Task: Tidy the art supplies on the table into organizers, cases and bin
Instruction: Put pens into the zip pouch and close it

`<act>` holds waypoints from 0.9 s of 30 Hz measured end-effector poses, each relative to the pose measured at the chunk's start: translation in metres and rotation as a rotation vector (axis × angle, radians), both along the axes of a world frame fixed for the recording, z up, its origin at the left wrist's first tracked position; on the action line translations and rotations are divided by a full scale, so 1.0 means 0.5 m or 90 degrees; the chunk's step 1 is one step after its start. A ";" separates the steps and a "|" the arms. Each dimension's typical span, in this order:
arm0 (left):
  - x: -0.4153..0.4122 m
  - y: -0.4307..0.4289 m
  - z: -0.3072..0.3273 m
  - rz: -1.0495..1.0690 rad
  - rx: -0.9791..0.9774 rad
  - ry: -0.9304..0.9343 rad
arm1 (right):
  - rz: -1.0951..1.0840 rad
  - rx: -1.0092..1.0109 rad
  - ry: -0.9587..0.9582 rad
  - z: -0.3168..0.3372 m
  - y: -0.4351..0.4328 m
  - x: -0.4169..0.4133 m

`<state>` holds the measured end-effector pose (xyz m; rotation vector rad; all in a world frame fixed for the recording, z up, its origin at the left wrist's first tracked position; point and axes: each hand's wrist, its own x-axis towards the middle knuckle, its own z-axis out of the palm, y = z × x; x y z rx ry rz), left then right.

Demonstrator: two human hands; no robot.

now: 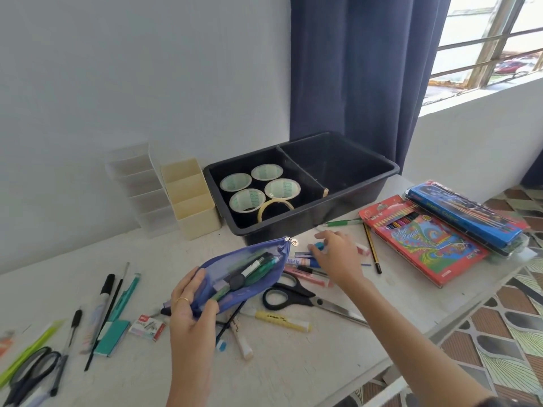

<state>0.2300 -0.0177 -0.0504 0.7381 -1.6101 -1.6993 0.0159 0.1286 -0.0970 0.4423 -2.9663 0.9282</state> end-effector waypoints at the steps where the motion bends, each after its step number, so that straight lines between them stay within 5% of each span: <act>1: -0.002 0.004 -0.001 0.000 0.003 0.002 | 0.004 0.009 0.019 -0.005 -0.006 -0.003; 6: -0.007 0.014 -0.011 0.013 0.024 0.005 | -0.049 -0.213 0.072 -0.007 -0.015 0.028; 10: -0.016 0.030 -0.008 0.016 0.019 0.008 | 0.011 -0.433 0.251 0.062 -0.024 0.102; 14: -0.030 0.054 -0.006 0.002 0.010 0.005 | 0.191 -0.443 0.314 0.107 -0.041 0.159; 18: -0.045 0.077 -0.005 -0.011 0.038 0.010 | 0.294 -0.292 0.244 0.088 -0.040 0.174; 23: -0.052 0.087 -0.008 -0.008 0.061 0.019 | 0.183 -0.384 0.269 0.081 0.014 0.126; 27: -0.058 0.095 -0.007 0.001 0.059 0.024 | 0.081 -0.308 0.134 0.068 0.064 0.014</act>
